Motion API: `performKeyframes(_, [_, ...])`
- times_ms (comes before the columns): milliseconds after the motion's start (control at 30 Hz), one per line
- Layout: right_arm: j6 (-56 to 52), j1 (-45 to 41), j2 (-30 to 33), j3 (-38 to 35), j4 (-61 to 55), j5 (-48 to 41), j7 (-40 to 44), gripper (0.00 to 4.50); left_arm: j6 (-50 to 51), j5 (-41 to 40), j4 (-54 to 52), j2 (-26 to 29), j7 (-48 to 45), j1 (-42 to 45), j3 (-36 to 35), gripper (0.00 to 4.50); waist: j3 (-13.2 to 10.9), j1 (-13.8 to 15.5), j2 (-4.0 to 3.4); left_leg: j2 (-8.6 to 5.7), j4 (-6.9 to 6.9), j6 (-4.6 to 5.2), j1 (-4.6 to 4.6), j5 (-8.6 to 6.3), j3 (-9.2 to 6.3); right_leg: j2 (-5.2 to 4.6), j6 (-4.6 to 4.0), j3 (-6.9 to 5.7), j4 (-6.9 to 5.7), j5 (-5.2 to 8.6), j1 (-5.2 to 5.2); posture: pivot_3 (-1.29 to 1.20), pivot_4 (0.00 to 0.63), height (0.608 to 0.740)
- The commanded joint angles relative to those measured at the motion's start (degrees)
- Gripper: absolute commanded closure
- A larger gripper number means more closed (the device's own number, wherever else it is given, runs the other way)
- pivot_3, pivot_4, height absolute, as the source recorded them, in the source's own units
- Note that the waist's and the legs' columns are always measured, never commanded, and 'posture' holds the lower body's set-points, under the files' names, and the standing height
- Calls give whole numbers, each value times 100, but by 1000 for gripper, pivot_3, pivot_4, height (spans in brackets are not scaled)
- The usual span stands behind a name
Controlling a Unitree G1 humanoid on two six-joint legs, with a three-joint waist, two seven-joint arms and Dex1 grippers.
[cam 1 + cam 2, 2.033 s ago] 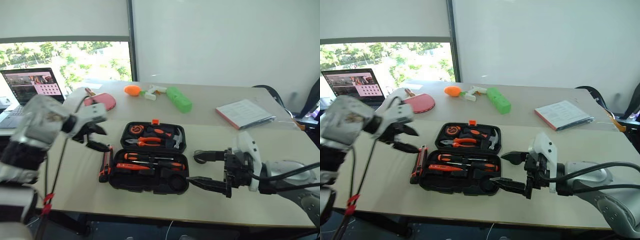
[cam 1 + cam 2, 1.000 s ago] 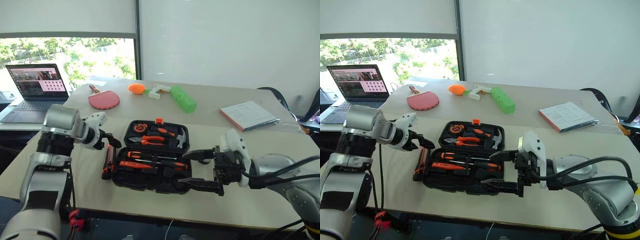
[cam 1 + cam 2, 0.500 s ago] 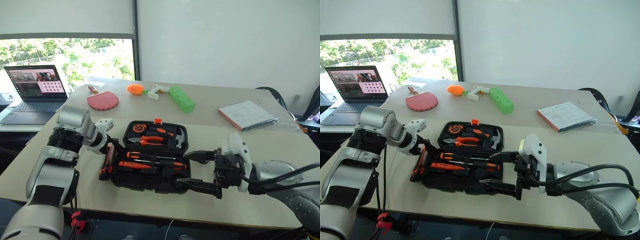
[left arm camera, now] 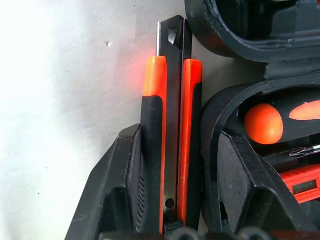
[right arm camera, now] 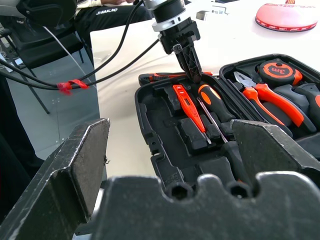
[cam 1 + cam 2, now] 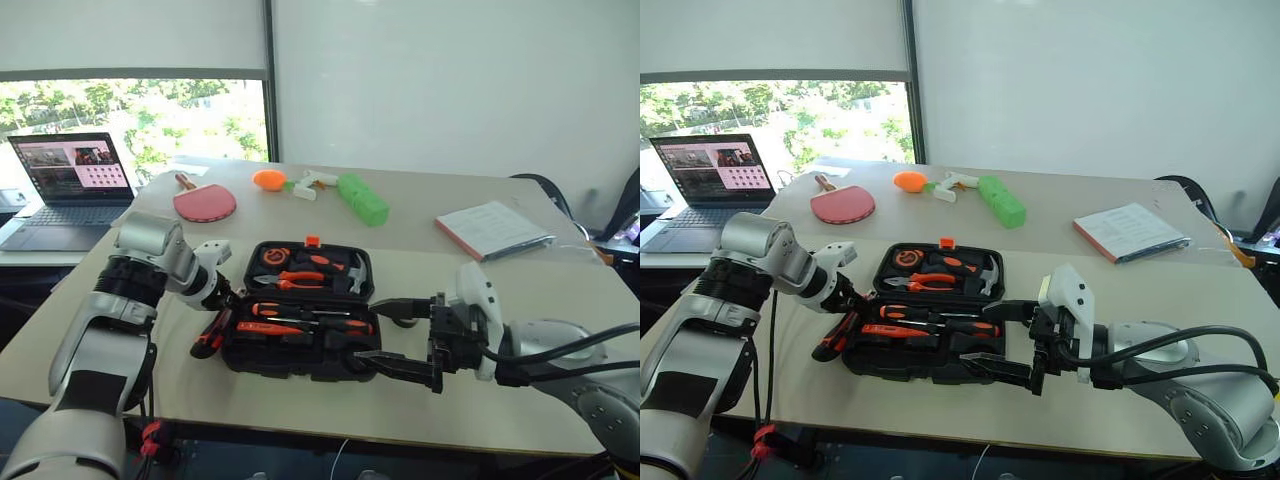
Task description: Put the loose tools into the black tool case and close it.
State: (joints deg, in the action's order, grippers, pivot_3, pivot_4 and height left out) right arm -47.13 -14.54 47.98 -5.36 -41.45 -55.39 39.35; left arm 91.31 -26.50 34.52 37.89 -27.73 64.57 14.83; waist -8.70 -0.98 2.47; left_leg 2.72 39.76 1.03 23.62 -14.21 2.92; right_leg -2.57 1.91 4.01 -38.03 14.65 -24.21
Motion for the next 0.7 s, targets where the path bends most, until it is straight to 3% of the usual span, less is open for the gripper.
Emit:
performKeyframes(33, [60,-14,77,-230,-88,-110,51,0,-586,559,541,411,-90,-40,136,2852,0,-27,-1,0,-1,0,-4,0,0,2,-2,3,-2,-1,0,0,150,740])
performKeyframes(300, [54,13,90,-221,-102,-111,58,0,-1903,1275,1624,784,-1017,432,694,2859,-2,-187,3,-1,-8,-9,-34,7,-53,57,-16,24,-2,-5,0,0,150,740])
performKeyframes(600, [47,-38,143,-229,-82,-111,116,0,-1646,1408,1666,369,-1398,325,462,2859,-2,-130,2,-1,-20,-8,-19,5,-70,69,-45,25,0,-11,-8,0,150,740])
performKeyframes(633, [44,-51,149,-225,-76,-111,124,0,-1663,1444,1669,357,-1410,302,438,2043,-2,-127,2,-2,-20,-8,-19,5,-70,68,-44,25,1,-11,-7,0,150,740])
performKeyframes(700, [43,-67,158,-213,-68,-109,140,0,-1684,1507,1666,362,-1456,255,411,1492,-4,-123,5,-4,-20,-8,-16,6,-70,65,-43,24,1,-11,-8,0,150,740])
